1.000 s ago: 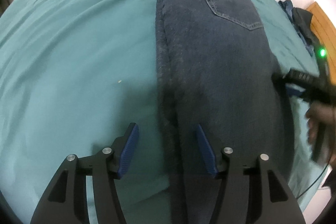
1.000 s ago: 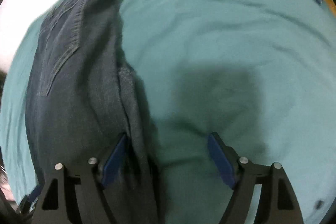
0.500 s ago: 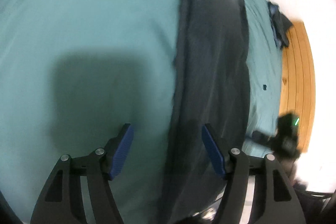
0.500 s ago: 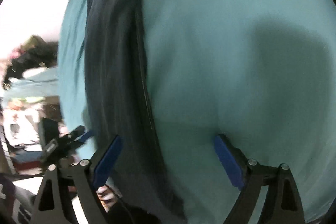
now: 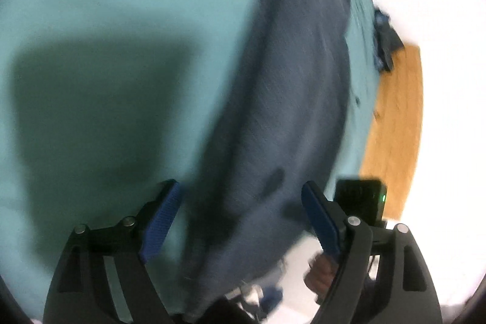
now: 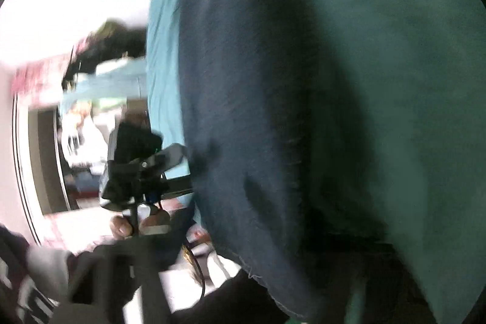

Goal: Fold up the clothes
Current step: 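Grasp the hem end with both grippers and fold it toward the waistband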

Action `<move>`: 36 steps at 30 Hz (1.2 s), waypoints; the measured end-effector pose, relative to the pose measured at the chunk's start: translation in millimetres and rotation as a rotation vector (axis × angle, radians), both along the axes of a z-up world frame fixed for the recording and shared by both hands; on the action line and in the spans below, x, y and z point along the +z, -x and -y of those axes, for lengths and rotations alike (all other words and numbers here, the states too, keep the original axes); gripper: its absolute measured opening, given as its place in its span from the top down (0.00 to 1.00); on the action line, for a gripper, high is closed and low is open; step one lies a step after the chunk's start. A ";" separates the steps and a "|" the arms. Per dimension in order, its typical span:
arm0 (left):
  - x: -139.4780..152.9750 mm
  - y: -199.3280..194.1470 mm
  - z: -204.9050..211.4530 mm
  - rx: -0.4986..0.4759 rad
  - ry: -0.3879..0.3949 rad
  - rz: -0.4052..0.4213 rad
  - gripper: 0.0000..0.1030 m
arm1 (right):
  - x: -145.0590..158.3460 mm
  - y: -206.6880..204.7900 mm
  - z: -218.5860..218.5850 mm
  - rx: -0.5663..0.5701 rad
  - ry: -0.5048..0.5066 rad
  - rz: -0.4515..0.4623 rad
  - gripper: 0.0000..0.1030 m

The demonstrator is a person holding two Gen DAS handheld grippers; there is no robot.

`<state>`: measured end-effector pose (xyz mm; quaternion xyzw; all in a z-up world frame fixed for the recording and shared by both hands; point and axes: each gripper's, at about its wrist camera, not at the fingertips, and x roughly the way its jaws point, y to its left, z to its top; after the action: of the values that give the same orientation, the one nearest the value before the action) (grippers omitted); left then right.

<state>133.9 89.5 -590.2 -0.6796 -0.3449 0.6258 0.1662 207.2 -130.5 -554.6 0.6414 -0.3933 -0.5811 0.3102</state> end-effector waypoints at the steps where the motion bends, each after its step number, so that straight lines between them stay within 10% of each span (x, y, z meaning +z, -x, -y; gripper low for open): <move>1: -1.5 -0.2 -4.6 -0.007 -0.013 0.003 0.69 | 1.5 9.7 8.9 -0.016 -0.006 -0.013 0.84; 2: -3.0 -0.4 -9.1 -0.014 -0.026 0.006 0.92 | 3.4 17.9 17.1 -0.032 -0.011 -0.026 0.89; 5: -2.8 3.6 -22.6 -0.039 -0.043 0.004 0.92 | 41.1 50.4 17.3 -0.099 -0.021 -0.094 0.92; 16: 111.8 126.0 -66.6 -0.221 0.425 -0.298 0.92 | 159.7 146.1 87.2 -0.202 -0.372 -0.335 0.92; 24: 148.8 214.2 -67.4 -0.265 0.532 -0.377 0.92 | 165.9 234.1 52.8 -0.284 -0.537 -0.346 0.92; 36: 107.8 354.9 -62.2 -0.284 0.565 -0.358 0.92 | 123.7 349.1 9.7 -0.287 -0.658 -0.355 0.92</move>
<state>-221.0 151.7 -482.4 -0.6194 -0.0258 0.7762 0.1147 -141.8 -140.3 -430.8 0.5344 -0.2121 -0.8154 0.0668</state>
